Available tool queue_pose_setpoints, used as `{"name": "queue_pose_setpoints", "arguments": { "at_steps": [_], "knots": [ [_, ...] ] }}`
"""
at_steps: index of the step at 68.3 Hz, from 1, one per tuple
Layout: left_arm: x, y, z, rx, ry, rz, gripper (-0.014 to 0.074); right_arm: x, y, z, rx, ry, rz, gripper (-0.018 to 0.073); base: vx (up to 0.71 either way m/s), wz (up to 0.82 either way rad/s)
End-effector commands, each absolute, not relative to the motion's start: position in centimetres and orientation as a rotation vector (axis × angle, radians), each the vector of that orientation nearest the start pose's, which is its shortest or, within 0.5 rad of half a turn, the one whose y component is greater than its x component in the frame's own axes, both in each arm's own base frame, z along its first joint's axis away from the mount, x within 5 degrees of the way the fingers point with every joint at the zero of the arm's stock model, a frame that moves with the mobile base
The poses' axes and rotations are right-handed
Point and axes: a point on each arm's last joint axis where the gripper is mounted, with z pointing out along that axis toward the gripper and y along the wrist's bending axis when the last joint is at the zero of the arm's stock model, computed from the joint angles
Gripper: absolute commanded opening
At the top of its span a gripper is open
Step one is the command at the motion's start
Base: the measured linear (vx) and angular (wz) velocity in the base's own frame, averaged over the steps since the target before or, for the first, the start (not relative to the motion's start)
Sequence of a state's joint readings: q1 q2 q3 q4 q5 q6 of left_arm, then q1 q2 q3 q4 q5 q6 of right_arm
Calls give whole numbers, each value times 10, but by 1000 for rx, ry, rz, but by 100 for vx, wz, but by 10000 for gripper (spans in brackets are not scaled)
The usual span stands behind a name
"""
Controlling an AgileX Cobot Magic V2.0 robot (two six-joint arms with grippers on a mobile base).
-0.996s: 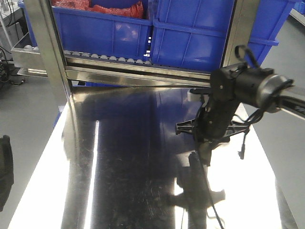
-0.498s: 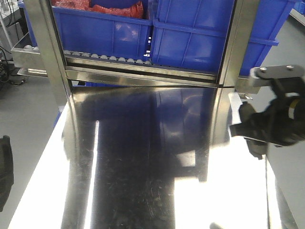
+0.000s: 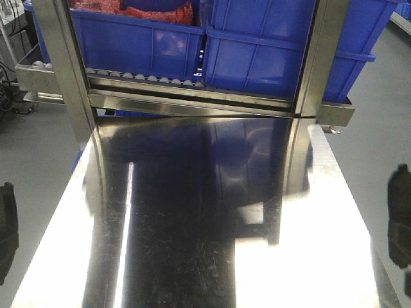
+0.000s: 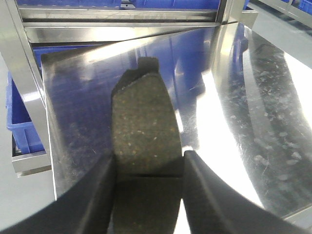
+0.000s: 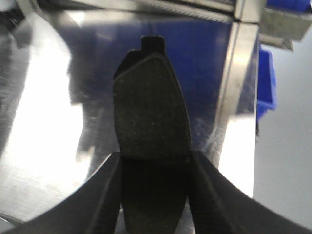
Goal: Move and align brake pads A on conveyor
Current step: 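Close the right gripper on the pad and lift it, then turn the base away from the steel table toward the aisle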
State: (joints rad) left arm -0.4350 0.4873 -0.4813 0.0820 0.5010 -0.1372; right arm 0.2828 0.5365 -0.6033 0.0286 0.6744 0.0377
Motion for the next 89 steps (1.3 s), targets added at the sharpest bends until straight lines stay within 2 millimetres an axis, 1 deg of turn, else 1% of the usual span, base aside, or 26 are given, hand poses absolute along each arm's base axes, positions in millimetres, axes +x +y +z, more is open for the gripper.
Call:
{"name": "queue_pose_setpoints", "arguments": {
  "at_steps": [1, 7, 13, 65, 75, 89],
  "knots": [
    [95, -41, 311, 330, 1855, -314, -6, 83, 28, 322, -234, 1902, 269, -4, 0, 0],
    [95, -41, 311, 330, 1855, -314, -6, 73, 25, 314, -228, 1868, 275, -4, 0, 0],
    [95, -41, 311, 330, 1855, -314, -6, 70, 24, 310, -225, 1842, 274, -4, 0, 0],
    [95, -41, 311, 331, 1855, -313, -6, 70, 24, 307, -223, 1846, 278, -4, -1, 2],
    [95, -41, 311, 331, 1855, -313, -6, 70, 24, 307, -219, 1846, 284, -4, -8, 39],
    [95, -41, 311, 331, 1855, -313, -6, 70, 24, 307, -219, 1846, 284, -4, -14, 87]
  ]
}}
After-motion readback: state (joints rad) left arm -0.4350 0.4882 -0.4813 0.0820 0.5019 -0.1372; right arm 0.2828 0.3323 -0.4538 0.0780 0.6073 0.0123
